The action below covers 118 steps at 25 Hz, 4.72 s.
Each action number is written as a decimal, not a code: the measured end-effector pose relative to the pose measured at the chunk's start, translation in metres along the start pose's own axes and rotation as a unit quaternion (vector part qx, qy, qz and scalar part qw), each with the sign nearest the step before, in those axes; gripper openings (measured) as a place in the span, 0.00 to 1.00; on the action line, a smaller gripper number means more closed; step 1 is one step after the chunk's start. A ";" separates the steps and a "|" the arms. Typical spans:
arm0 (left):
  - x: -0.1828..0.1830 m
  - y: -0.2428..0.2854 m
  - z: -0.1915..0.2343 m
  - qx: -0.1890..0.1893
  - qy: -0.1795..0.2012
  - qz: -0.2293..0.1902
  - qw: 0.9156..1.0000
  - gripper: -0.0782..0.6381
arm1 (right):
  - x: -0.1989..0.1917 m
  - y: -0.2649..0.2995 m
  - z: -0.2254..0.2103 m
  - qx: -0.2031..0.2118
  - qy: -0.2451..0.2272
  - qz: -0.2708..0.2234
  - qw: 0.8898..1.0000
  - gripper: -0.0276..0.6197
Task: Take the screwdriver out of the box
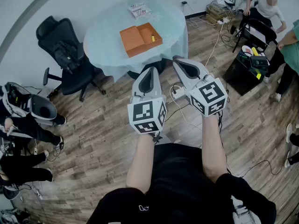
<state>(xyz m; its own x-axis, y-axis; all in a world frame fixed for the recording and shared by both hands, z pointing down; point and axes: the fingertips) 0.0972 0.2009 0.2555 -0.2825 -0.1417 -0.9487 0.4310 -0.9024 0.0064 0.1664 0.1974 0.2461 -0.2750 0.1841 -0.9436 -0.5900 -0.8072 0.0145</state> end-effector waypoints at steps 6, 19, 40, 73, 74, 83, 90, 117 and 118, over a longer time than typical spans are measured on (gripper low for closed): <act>0.003 0.005 -0.003 0.002 0.001 0.002 1.000 0.11 | -0.001 -0.001 -0.014 -0.010 0.029 -0.011 0.999 0.06; 0.019 0.020 0.039 0.049 -0.012 -0.012 0.999 0.11 | -0.024 0.033 -0.045 -0.025 0.087 0.028 0.995 0.06; -0.042 0.275 0.236 0.074 -0.092 0.101 0.988 0.11 | -0.193 0.280 -0.139 -0.032 0.132 0.201 0.970 0.06; -0.066 0.442 0.395 0.095 -0.171 0.163 0.967 0.11 | -0.389 0.436 -0.130 0.103 0.206 0.575 0.785 0.28; -0.064 0.443 0.399 0.098 -0.169 0.161 0.968 0.11 | -0.393 0.435 -0.132 0.103 0.202 0.587 0.778 0.28; -0.056 0.445 0.439 0.130 -0.184 0.144 0.964 0.11 | -0.419 0.441 -0.128 0.104 0.194 0.641 0.736 0.27; -0.050 0.447 0.444 0.127 -0.188 0.140 0.964 0.11 | -0.427 0.441 -0.129 0.072 0.158 0.680 0.713 0.23; 0.054 0.456 0.375 0.033 -0.057 0.081 0.995 0.11 | -0.196 0.512 -0.211 0.049 0.274 0.102 0.955 0.18; 0.066 0.457 0.369 0.027 -0.047 0.071 0.996 0.11 | -0.173 0.511 -0.220 0.045 0.263 0.066 0.962 0.18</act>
<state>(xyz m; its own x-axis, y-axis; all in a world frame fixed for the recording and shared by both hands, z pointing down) -0.0406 -0.3711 0.3129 -0.3023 -0.3051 -0.9031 0.4272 -0.8903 0.1578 0.0797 -0.3701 0.3441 0.0551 -0.2449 -0.9680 -0.6458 -0.7481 0.1525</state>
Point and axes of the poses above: the fingertips, and each gripper's own axes: y forward along the fingers, z to its left, x out of its top, and after that the axes turned 13 degrees about -y, right-handed
